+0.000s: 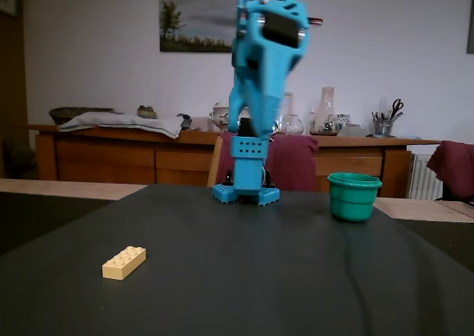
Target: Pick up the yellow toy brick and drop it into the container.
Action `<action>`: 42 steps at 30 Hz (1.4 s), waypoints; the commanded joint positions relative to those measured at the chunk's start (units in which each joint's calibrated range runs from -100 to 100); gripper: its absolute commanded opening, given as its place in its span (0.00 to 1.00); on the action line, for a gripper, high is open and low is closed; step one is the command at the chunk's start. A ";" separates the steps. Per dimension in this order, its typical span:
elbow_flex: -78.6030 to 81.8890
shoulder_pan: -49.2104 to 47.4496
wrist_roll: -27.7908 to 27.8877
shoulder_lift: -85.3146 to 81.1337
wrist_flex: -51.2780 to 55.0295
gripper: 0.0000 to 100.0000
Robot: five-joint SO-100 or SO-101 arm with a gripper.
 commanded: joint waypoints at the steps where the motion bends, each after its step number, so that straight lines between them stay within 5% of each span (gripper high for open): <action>1: -3.19 3.96 3.64 3.71 -0.62 0.00; 22: -2.55 16.02 23.66 18.21 -11.19 0.00; 31: -2.19 17.49 41.07 19.23 -10.66 0.00; 42: 4.12 22.60 52.73 19.23 -11.28 0.00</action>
